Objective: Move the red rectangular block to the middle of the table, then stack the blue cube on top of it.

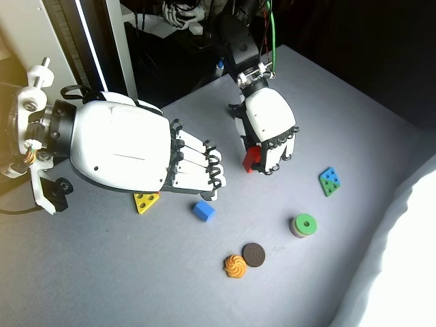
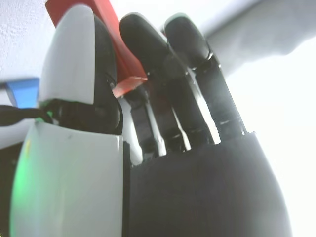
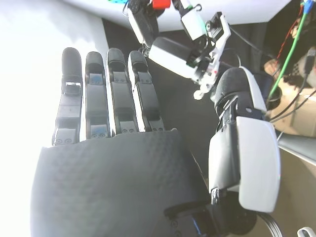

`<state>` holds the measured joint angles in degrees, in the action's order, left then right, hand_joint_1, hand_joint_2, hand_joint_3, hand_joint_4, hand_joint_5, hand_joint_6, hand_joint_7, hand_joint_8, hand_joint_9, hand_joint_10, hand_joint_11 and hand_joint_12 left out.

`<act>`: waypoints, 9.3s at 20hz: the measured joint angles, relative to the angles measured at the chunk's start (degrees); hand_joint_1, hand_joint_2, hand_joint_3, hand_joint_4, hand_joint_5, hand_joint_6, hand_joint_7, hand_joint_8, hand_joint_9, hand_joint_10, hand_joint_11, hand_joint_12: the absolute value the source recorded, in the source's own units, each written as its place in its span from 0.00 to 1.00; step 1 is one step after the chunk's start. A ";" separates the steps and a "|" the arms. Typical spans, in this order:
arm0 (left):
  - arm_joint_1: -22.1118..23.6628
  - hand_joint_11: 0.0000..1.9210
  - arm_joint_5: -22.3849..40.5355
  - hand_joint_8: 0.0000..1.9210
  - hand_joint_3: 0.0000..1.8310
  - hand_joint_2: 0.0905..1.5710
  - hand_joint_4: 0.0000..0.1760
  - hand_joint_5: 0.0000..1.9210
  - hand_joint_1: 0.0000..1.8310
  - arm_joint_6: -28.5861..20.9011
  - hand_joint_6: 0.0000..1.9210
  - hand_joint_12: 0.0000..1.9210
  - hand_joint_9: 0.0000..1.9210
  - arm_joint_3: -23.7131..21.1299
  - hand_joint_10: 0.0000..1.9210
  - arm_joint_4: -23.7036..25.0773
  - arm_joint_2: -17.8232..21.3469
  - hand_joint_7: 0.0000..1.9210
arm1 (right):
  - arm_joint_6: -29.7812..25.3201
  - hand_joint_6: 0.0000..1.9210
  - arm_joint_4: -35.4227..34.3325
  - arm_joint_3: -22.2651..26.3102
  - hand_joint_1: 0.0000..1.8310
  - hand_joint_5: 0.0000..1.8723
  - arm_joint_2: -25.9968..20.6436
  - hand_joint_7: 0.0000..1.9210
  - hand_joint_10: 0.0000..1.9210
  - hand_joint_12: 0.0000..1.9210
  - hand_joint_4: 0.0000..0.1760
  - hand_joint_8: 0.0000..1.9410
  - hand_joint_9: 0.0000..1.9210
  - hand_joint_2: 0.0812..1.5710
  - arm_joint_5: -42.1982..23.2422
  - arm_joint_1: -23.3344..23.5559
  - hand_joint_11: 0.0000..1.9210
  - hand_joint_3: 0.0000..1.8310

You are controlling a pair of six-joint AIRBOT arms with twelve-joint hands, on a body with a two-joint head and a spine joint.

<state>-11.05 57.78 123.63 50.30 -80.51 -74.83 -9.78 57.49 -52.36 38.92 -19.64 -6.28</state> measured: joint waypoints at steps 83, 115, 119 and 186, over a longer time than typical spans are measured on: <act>-0.48 0.00 0.68 0.00 0.01 0.75 0.00 0.14 0.36 -0.44 0.00 0.61 0.20 -1.88 0.00 -1.53 2.86 0.19 | 3.02 0.00 -2.99 -1.90 0.17 0.18 0.66 0.16 0.00 0.50 0.00 0.00 0.14 0.66 1.79 -0.42 0.00 0.00; 1.53 0.00 8.59 0.00 0.00 0.76 0.00 0.09 0.25 11.76 0.00 0.41 0.12 -12.20 0.00 -11.54 18.99 0.14 | 84.11 0.01 -86.82 -5.53 0.48 0.53 17.27 0.55 0.12 0.74 0.00 0.00 0.42 0.62 1.18 -10.40 0.12 0.00; 1.97 0.00 11.98 0.00 0.00 0.75 0.00 0.09 0.25 11.78 0.00 0.42 0.13 -13.35 0.00 -12.66 18.51 0.14 | 73.00 0.00 -76.59 -7.28 0.47 0.52 17.25 0.54 0.12 0.73 0.00 0.00 0.42 0.62 -2.27 -12.17 0.10 0.00; 2.25 0.00 13.88 0.00 0.00 0.76 0.00 0.08 0.26 12.17 0.00 0.42 0.14 -13.64 0.01 -13.42 17.53 0.14 | 77.00 0.00 -78.88 -14.23 0.53 0.49 27.04 0.47 0.04 0.78 0.00 0.01 0.37 0.57 -6.49 -17.25 0.00 0.00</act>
<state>-8.80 71.66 135.81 36.67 -93.93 -57.30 67.22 -21.39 -66.59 65.95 -26.13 -23.53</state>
